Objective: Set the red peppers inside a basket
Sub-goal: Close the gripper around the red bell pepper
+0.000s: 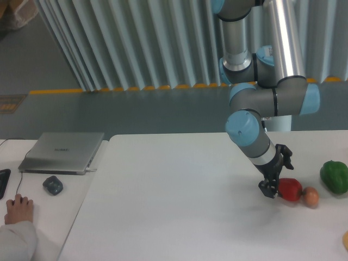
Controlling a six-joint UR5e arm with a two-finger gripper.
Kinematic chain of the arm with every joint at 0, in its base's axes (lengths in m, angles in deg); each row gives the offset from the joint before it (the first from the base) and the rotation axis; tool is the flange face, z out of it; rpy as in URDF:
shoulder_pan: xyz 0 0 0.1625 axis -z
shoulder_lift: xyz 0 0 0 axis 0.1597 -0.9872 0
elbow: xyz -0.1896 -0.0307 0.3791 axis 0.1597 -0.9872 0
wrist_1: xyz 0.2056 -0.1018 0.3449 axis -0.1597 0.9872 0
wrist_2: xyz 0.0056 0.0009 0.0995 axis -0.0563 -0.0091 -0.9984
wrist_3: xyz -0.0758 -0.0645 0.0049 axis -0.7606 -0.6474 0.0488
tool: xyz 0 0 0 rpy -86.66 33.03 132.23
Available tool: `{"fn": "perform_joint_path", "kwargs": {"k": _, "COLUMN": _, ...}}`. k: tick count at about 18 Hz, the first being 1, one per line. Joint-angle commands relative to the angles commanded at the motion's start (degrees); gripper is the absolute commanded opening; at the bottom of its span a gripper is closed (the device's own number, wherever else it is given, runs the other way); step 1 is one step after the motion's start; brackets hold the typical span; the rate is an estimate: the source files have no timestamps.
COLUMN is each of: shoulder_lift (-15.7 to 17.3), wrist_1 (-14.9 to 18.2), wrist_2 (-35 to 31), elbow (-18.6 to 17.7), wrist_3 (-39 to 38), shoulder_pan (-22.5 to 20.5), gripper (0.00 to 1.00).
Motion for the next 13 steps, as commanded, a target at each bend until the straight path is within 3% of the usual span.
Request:
{"fn": "perform_joint_path", "kwargs": {"k": 3, "shoulder_lift": -1.14, "wrist_1": -1.67, "wrist_2": -0.26, "elbow": -0.09, "wrist_3": -0.53, "shoulder_pan": 0.00, "gripper": 1.00}}
{"fn": "perform_joint_path", "kwargs": {"k": 8, "shoulder_lift": -1.32, "wrist_1": -1.67, "wrist_2": -0.44, "elbow": -0.26, "wrist_3": -0.70, "shoulder_pan": 0.00, "gripper": 1.00}}
{"fn": "perform_joint_path", "kwargs": {"k": 9, "shoulder_lift": -1.32, "wrist_1": -1.67, "wrist_2": -0.53, "elbow": -0.44, "wrist_3": -0.70, "shoulder_pan": 0.00, "gripper": 0.96}}
{"fn": "perform_joint_path", "kwargs": {"k": 10, "shoulder_lift": -1.23, "wrist_1": -1.67, "wrist_2": -0.96, "elbow": -0.44, "wrist_3": -0.62, "shoulder_pan": 0.00, "gripper": 0.80}}
{"fn": "perform_joint_path", "kwargs": {"k": 13, "shoulder_lift": -1.15, "wrist_1": -1.67, "wrist_2": -1.67, "elbow": -0.44, "wrist_3": -0.70, "shoulder_pan": 0.00, "gripper": 0.49}}
